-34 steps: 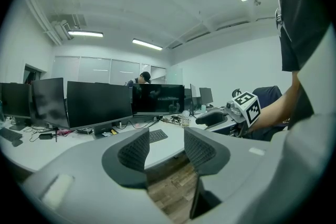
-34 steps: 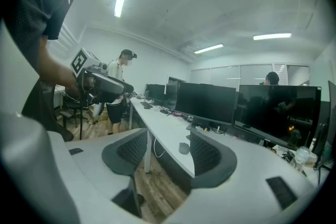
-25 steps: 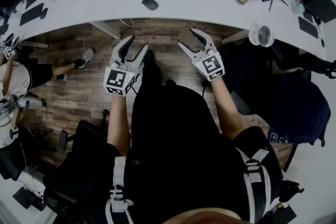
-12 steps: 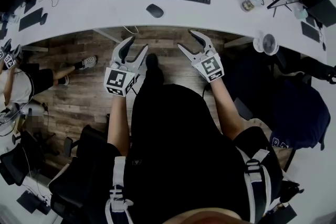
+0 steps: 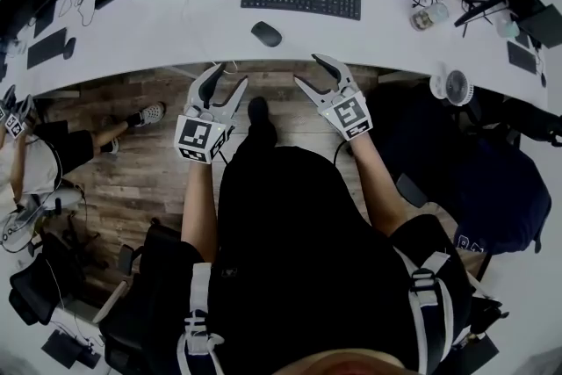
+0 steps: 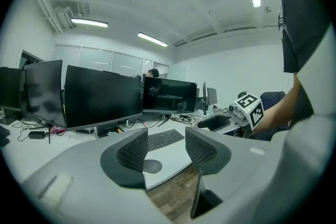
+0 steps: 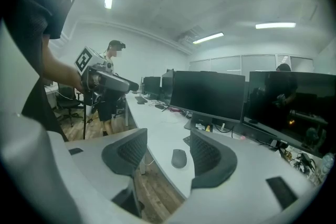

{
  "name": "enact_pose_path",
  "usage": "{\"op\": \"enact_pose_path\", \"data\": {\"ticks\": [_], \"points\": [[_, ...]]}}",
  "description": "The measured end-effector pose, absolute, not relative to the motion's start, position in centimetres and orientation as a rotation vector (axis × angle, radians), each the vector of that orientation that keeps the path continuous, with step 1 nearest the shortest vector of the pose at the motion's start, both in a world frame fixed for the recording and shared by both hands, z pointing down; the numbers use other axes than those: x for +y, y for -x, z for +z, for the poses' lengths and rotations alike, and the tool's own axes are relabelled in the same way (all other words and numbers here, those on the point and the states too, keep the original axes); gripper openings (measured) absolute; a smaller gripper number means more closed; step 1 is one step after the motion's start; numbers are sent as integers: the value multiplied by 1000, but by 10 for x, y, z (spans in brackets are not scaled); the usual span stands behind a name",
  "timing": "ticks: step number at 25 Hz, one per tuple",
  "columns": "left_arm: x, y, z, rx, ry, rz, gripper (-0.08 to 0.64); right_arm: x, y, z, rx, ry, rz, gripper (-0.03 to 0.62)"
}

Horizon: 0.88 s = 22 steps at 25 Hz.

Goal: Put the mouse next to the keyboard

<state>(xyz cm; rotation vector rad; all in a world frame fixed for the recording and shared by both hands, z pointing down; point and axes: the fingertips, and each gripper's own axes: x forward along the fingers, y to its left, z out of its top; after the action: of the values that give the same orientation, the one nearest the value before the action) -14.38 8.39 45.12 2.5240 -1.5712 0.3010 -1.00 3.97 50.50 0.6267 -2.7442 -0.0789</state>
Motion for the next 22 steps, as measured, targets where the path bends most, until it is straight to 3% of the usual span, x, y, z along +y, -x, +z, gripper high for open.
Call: {"op": "enact_pose_path", "data": {"ticks": [22], "points": [[-24, 206, 470, -1340, -2595, 298, 222, -38, 86, 526, -2635, -699, -15, 256]]}}
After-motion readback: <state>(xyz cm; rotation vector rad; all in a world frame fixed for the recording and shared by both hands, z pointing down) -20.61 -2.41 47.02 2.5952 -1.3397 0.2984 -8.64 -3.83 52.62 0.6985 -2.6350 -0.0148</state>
